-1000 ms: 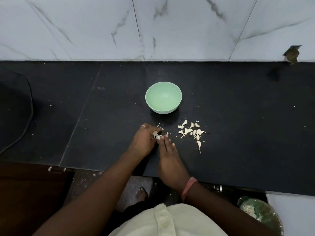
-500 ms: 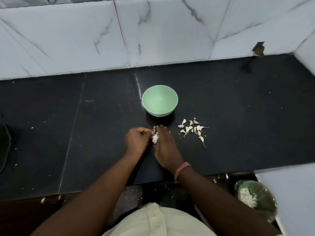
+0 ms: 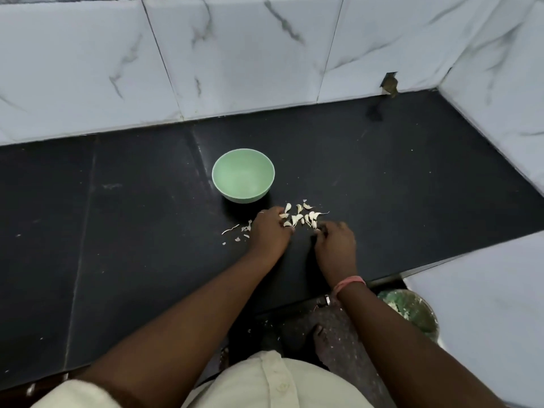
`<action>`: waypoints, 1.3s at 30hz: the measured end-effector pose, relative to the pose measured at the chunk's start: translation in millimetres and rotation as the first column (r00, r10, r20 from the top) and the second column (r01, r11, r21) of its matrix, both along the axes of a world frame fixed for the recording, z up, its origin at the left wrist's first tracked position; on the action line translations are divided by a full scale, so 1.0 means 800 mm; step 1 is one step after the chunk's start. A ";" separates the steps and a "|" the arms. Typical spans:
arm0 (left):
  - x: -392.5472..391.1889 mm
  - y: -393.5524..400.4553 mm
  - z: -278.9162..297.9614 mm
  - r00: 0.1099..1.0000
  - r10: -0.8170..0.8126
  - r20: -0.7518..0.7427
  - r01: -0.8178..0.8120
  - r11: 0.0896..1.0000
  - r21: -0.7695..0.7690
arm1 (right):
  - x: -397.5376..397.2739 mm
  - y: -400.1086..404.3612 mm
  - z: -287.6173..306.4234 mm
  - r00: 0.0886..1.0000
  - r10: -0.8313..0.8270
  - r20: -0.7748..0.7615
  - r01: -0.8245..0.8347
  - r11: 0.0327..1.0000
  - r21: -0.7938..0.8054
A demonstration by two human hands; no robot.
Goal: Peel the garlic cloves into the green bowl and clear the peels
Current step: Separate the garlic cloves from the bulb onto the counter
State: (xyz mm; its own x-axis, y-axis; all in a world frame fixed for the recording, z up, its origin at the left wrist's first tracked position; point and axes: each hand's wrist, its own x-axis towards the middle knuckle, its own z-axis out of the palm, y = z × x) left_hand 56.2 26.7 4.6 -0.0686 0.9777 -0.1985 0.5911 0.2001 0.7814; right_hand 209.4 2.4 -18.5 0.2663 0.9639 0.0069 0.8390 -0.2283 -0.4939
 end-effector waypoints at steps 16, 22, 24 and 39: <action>0.068 0.027 0.001 0.978 0.201 0.049 -0.201 0.980 -0.016 | 0.031 0.030 0.019 0.942 0.104 -0.318 -0.093 0.994 0.051; 0.045 -0.007 -0.005 0.957 0.289 -0.014 -0.289 0.950 -0.117 | -0.004 0.020 0.011 0.885 0.435 -0.165 -0.442 0.897 -0.006; 0.039 -0.016 -0.006 0.949 0.315 -0.026 -0.315 0.940 -0.128 | -0.015 0.034 0.017 0.850 0.511 -0.131 -0.518 0.855 -0.025; 0.023 -0.014 -0.002 0.961 0.276 -0.028 -0.276 0.948 -0.159 | -0.017 0.049 0.019 0.733 0.677 0.069 -0.660 0.732 -0.170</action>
State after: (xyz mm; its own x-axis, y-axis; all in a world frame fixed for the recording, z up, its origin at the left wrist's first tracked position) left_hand 74.7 15.5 3.1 -0.3328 0.8760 -0.3492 0.4989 0.4778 0.7230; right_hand 195.6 41.5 -3.6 -0.4419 0.8863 -0.1382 0.8474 0.3619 -0.3885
